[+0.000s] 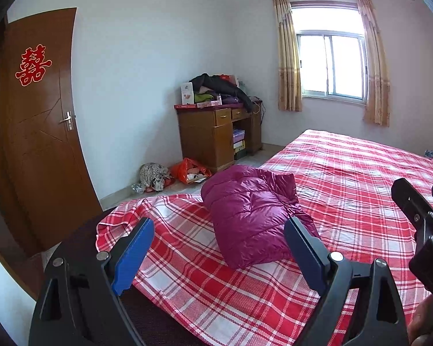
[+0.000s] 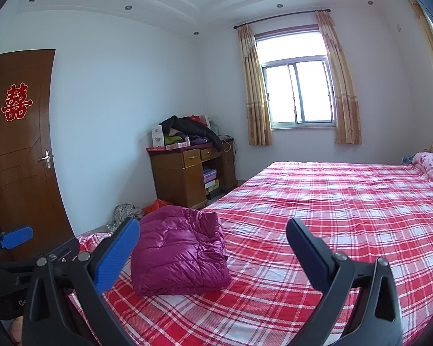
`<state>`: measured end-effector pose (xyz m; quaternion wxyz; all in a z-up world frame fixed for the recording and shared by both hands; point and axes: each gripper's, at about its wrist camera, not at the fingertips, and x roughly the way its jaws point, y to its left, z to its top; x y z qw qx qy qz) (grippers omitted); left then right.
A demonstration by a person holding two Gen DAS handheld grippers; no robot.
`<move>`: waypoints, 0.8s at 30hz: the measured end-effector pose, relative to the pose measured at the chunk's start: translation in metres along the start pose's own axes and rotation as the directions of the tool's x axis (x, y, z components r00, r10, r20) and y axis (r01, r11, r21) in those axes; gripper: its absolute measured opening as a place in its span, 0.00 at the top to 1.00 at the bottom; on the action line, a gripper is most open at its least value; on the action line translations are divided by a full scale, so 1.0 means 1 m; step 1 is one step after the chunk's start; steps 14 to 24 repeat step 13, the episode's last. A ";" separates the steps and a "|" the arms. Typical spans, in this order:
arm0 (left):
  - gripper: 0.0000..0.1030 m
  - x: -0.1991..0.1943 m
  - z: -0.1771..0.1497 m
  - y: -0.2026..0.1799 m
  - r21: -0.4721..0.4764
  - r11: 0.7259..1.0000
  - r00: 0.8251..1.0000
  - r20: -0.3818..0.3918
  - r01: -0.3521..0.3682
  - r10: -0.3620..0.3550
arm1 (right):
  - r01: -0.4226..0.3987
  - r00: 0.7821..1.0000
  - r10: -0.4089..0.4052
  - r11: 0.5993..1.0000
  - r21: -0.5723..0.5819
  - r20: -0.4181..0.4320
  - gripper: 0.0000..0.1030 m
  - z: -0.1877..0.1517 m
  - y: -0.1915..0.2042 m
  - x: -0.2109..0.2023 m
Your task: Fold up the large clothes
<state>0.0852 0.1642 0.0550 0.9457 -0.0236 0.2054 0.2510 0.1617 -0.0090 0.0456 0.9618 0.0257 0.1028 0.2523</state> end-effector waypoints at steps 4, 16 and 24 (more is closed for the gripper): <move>0.11 0.009 -0.003 0.001 -0.009 0.999 0.999 -0.032 0.037 -0.037 | 0.000 1.000 0.000 1.000 0.003 -0.012 0.00 -0.001 0.001 0.002; 0.11 0.015 -0.007 -0.004 0.014 1.000 0.999 -0.043 0.020 -0.020 | 0.007 1.000 -0.007 1.000 0.012 -0.019 0.00 -0.002 0.000 0.004; 0.11 0.015 -0.007 -0.004 0.014 1.000 0.999 -0.043 0.020 -0.020 | 0.007 1.000 -0.007 1.000 0.012 -0.019 0.00 -0.002 0.000 0.004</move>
